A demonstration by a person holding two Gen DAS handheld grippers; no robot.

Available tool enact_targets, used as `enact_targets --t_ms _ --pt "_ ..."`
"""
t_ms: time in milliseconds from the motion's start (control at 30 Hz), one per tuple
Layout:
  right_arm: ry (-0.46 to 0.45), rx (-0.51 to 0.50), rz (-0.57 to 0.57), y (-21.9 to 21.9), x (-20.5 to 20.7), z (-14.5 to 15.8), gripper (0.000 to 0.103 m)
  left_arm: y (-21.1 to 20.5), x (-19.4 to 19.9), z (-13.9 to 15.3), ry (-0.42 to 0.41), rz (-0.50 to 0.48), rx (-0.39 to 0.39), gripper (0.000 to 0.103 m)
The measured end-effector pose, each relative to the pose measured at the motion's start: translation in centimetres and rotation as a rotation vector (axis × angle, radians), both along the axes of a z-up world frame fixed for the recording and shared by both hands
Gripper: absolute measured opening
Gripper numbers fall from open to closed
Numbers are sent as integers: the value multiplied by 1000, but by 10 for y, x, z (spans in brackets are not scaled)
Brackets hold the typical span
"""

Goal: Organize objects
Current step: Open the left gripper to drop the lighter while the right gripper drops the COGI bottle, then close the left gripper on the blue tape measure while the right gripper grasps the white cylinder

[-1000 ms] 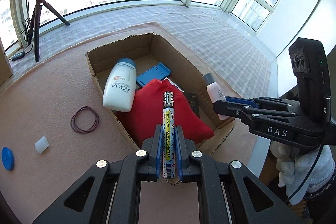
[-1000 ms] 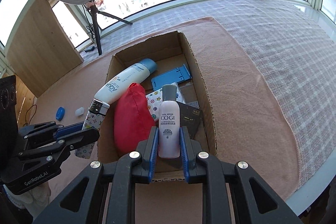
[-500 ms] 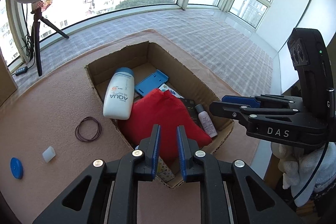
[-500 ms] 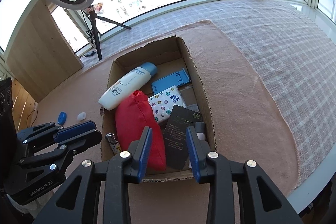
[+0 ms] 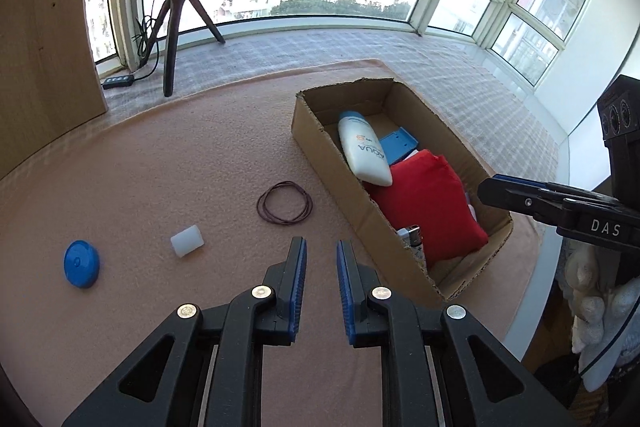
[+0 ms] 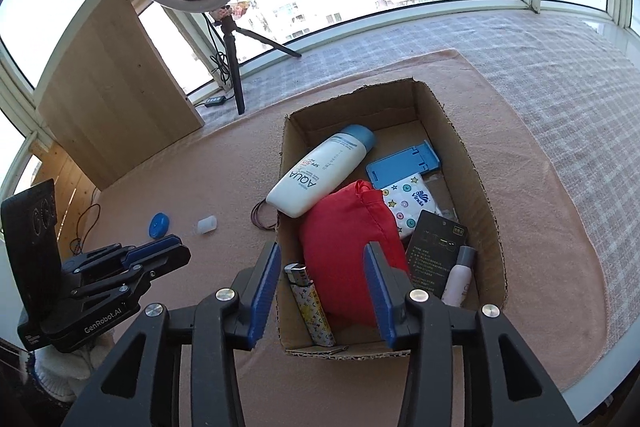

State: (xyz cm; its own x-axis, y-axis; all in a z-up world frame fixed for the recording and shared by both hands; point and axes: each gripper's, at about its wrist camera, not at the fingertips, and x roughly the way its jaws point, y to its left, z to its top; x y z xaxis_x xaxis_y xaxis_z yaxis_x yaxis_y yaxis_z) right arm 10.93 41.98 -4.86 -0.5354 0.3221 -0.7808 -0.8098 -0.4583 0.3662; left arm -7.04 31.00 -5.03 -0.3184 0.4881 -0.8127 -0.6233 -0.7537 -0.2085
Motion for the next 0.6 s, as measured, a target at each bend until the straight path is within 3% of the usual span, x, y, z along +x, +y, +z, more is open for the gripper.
enact_targets --t_ms 233,333,400,533,600 --pt "35 -9 88 -8 -50 4 40 -108 -43 -26 -38 209 -50 17" --pt "32 -8 139 -12 -80 3 45 -145 -59 -33 -45 285 -55 22" --pt "23 -8 177 -15 -101 1 49 -162 -67 -37 -50 313 -59 35" --pt "-9 -20 236 -19 -143 -10 49 -182 -82 -45 -48 340 -71 46" --pt "-30 -16 258 -21 -161 -17 49 -188 -89 -49 -53 357 -70 58"
